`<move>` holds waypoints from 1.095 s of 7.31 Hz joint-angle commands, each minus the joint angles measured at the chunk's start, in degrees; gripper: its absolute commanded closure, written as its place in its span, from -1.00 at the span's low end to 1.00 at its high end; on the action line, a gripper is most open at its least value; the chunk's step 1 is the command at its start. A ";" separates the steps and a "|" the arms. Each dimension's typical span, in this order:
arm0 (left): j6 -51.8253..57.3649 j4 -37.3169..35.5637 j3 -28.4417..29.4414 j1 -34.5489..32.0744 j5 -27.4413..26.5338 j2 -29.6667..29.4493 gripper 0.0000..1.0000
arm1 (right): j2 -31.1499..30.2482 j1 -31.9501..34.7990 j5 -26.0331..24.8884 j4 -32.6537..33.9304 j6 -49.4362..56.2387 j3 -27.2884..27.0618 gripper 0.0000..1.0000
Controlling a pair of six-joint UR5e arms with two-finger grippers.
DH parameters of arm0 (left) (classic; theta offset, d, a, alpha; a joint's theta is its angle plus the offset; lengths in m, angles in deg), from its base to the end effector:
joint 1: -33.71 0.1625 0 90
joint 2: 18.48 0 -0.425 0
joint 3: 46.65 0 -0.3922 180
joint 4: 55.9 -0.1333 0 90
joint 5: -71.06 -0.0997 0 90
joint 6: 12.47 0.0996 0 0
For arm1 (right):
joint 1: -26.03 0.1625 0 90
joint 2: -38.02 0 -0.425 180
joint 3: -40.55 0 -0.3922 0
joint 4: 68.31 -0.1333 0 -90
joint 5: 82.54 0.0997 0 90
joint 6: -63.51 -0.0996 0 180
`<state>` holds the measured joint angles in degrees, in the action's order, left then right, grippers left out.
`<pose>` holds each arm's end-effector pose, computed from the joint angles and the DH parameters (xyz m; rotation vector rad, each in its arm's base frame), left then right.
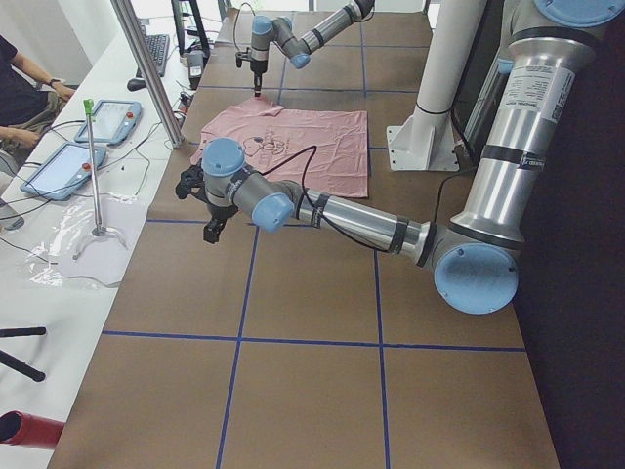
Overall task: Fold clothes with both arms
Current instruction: 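Move the right gripper over the pink shirt's sleeve nearest it, then grasp the sleeve with the right gripper and fold it inward onto the shirt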
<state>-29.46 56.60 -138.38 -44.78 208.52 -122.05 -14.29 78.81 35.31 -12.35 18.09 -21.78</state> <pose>0.0606 -0.5980 0.4642 0.4049 0.9240 0.1856 -0.4021 -0.6728 0.4245 0.2607 -0.8430 -0.0531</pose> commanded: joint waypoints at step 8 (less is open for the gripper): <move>0.64 0.00 -0.12 -0.09 -0.17 0.12 -1.00 | 16.15 -6.01 -5.70 -0.06 -6.61 7.01 1.00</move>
<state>-28.86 56.60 -138.45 -44.85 208.36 -121.95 -2.50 73.91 31.91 -12.43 11.73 -20.15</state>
